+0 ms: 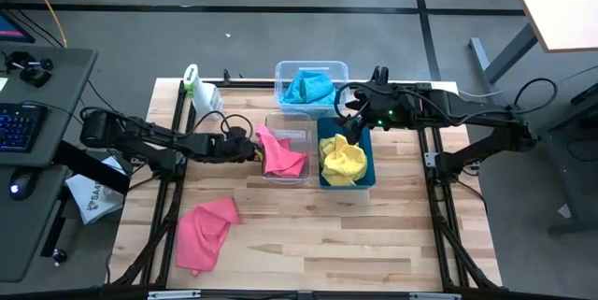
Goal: Sort microfiber towel by color & place in baskets
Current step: Put the right pink towel into bottom transparent bin, then put the pink towel in the transparent bin
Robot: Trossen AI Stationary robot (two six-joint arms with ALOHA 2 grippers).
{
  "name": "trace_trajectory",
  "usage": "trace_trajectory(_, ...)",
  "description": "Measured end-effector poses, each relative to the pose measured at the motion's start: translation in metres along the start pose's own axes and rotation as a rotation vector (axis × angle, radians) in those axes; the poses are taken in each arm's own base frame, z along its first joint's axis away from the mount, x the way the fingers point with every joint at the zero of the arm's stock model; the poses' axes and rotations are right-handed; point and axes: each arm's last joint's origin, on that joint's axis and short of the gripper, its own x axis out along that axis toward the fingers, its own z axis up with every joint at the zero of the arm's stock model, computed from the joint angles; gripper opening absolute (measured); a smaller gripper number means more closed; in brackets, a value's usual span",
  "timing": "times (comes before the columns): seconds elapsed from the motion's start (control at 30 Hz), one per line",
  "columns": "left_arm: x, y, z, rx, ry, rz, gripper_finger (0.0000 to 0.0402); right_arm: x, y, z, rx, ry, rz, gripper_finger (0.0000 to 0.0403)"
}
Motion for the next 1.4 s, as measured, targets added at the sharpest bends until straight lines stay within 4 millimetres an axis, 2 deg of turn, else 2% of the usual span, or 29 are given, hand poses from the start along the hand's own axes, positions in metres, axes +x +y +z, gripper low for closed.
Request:
trace_trajectory(0.37,-0.003,-0.014,0.019,-0.028,-0.145,-0.144,0.0,0.0,0.0,0.0,-0.001,-0.001,0.001,0.0309)
trace_trajectory(0.8,-0.048,-0.024,0.038,0.053,-0.321,-0.306,0.0,0.0,0.0,0.001,0.002,-0.009,0.005,0.0309)
trace_trajectory(1.1,-0.06,-0.041,0.038,0.151,-0.404,-0.466,0.0,0.0,0.001,0.002,-0.001,-0.016,0.01,0.0309)
trace_trajectory(1.17,-0.07,-0.049,0.039,0.235,-0.412,-0.534,0.0,0.0,0.001,0.002,-0.001,-0.018,0.011,0.0309)
trace_trajectory(1.27,-0.095,-0.061,0.037,0.426,-0.348,-0.669,0.0,0.0,0.001,0.002,-0.004,-0.018,0.011,0.0309)
trace_trajectory(1.4,-0.137,-0.066,0.018,0.685,-0.109,-0.681,0.0,0.0,0.001,0.002,-0.027,-0.017,0.01,0.0309)
